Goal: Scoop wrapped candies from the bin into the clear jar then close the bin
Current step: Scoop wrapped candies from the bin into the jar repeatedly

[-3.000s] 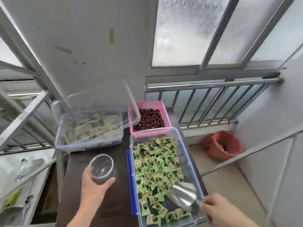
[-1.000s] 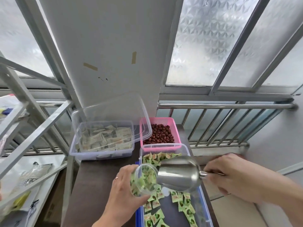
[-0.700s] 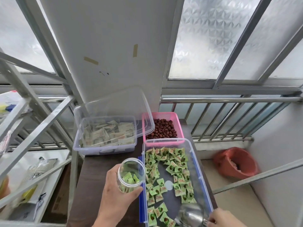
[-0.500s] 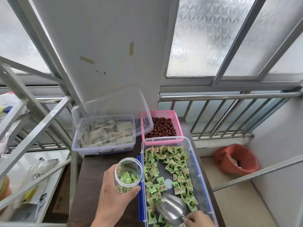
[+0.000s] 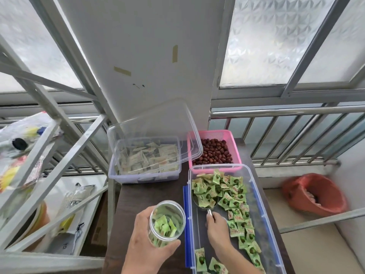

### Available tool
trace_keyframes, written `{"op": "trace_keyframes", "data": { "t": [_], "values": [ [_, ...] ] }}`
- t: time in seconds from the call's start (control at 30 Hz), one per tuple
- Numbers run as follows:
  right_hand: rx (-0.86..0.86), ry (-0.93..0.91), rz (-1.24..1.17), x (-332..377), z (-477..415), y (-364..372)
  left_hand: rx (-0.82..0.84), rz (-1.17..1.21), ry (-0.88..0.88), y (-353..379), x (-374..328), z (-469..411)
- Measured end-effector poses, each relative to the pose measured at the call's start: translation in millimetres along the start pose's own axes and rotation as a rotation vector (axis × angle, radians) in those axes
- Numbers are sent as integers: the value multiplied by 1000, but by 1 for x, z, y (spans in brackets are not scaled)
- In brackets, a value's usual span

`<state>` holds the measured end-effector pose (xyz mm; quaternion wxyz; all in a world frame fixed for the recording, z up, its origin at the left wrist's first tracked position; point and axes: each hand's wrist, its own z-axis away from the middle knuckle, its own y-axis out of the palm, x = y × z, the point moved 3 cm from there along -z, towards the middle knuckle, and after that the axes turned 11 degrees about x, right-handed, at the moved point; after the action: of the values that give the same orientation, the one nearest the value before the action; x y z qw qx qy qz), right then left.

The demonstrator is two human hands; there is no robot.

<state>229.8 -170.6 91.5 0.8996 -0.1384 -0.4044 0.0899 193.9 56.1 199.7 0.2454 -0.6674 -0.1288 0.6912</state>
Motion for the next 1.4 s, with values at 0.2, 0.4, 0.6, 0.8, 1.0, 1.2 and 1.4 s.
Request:
{"op": "trace_keyframes", "data": {
  "t": [0.2, 0.4, 0.6, 0.8, 1.0, 1.2, 1.4],
  "values": [
    [78, -118, 70, -30, 7, -19, 32, -17, -2, 2, 1, -1],
    [130, -279, 127, -34, 38, -58, 34, -35, 26, 6, 0, -13],
    [237, -353, 167, -12, 99, -132, 86, -86, 106, 15, -5, -30],
    [315, -421, 238, 62, 169, -189, 142, -190, 190, 29, -27, -36],
    [304, -410, 714, 119, 198, -186, 169, -234, 262, 44, -45, -39],
    [273, -310, 1066, 149, 218, -197, 124, -278, 352, 48, -56, -38],
    [239, -301, 1239, 179, 224, -203, 162, -268, 317, 47, -53, -37]
  ]
}}
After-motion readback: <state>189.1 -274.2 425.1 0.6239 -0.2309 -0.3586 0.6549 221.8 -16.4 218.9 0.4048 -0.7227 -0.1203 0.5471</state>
